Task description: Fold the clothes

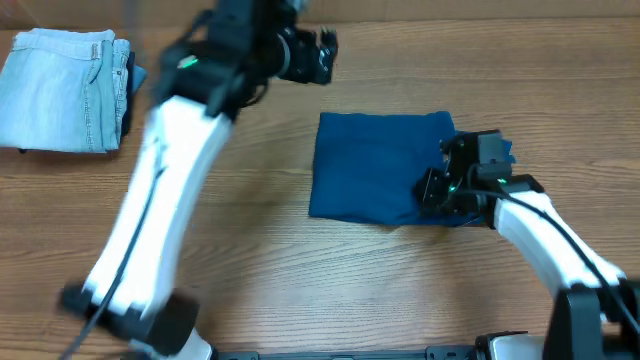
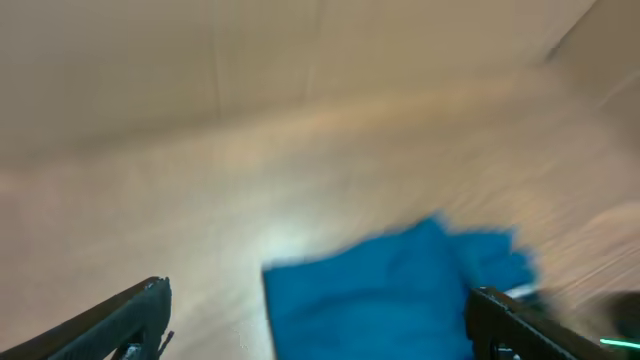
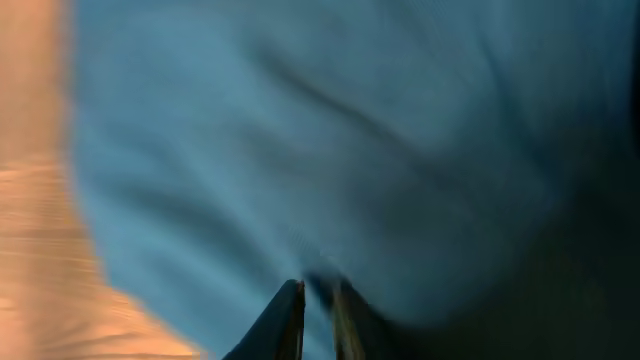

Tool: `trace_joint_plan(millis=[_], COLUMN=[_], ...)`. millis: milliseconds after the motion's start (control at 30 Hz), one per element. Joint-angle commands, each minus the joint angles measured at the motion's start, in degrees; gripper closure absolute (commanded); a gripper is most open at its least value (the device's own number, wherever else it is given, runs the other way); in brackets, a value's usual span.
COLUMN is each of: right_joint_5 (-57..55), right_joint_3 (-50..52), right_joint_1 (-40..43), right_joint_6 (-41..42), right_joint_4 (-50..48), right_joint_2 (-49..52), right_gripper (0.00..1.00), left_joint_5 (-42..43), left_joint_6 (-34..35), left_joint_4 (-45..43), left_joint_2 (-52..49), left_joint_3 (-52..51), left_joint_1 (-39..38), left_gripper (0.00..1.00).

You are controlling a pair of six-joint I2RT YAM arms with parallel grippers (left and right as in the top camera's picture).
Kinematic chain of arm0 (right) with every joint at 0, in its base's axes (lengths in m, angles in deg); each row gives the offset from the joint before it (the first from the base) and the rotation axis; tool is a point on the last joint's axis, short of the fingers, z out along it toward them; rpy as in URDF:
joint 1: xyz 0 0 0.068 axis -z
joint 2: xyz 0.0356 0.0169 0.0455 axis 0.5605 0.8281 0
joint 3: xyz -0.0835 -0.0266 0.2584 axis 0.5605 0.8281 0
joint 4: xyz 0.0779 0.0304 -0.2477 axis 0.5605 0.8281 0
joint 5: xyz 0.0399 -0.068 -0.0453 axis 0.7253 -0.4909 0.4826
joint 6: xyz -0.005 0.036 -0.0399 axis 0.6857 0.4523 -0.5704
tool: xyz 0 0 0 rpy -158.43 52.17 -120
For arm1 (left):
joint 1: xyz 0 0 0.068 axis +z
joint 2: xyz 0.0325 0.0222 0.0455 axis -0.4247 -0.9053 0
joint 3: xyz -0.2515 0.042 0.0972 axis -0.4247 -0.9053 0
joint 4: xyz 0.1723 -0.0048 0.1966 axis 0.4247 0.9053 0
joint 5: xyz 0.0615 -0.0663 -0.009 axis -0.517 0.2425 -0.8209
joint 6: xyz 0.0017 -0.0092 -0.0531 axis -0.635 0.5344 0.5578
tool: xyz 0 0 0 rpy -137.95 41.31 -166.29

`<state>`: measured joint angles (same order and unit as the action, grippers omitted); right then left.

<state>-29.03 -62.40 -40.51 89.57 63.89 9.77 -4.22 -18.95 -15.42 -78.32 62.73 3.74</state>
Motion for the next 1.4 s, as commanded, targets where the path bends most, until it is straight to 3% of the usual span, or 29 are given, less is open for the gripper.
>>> trace_joint_plan(millis=[0,200,433,500,567,667,767,967,1100,1267,1367], right_joint_5=[-2.99,-12.50,-10.62,-10.36,-9.42,-8.66,-8.22,-8.04,-8.07,-8.31,-8.31], right_joint_3=[-0.83,-1.27,-2.75,-3.78,-4.28,-4.31,-4.31,-4.31,-4.31,-4.31,-4.31], right_joint_1=[0.15,0.15,0.15,0.15,0.15,0.15,0.15,0.15,0.15,0.15,0.15], right_joint_6=[0.44,3.34,2.62,2.29,0.94,0.96,0.94,1.22,1.20,1.42,1.90], right_joint_4=[1.99,13.46,12.33,11.72,10.51,10.10,10.19,10.03,10.38,9.64,9.75], right_joint_2=[0.87,-2.27,-10.58,-14.19,-17.46,-21.18,-23.34,-24.87,-24.76,-24.76,-24.76], right_gripper=[0.82,0.79,0.69,0.58,0.38,0.22,0.13,0.08,0.07,0.07,0.07], left_joint_5=[0.24,0.28,-0.13,-3.26,-6.95,-2.64,3.30,12.76,12.90,16.46,12.35], left_joint_6=[-1.36,-2.16,-2.16,-1.55,1.55,3.48,5.29,7.93,5.31,1.79,0.44], left_joint_4=[2.58,7.10,8.46,10.19,12.31,13.51,13.60,12.50,10.95,12.83,12.66], left_joint_2=[7.23,8.33,4.26,2.10,-0.98,-6.36,-12.37,-22.18,-23.89,-24.92,-24.92], left_joint_3=[1.95,1.68,-0.31,-0.55,-0.57,-0.57,-0.55,-0.55,-0.55,-0.55,-0.55], left_joint_1=[-0.39,-0.39,-0.42,-0.37,0.20,1.42,2.69,5.27,5.57,3.89,1.38], left_gripper=[0.02,0.03,0.03,0.00,0.00,0.00,0.00,0.05,0.00,0.02,0.01])
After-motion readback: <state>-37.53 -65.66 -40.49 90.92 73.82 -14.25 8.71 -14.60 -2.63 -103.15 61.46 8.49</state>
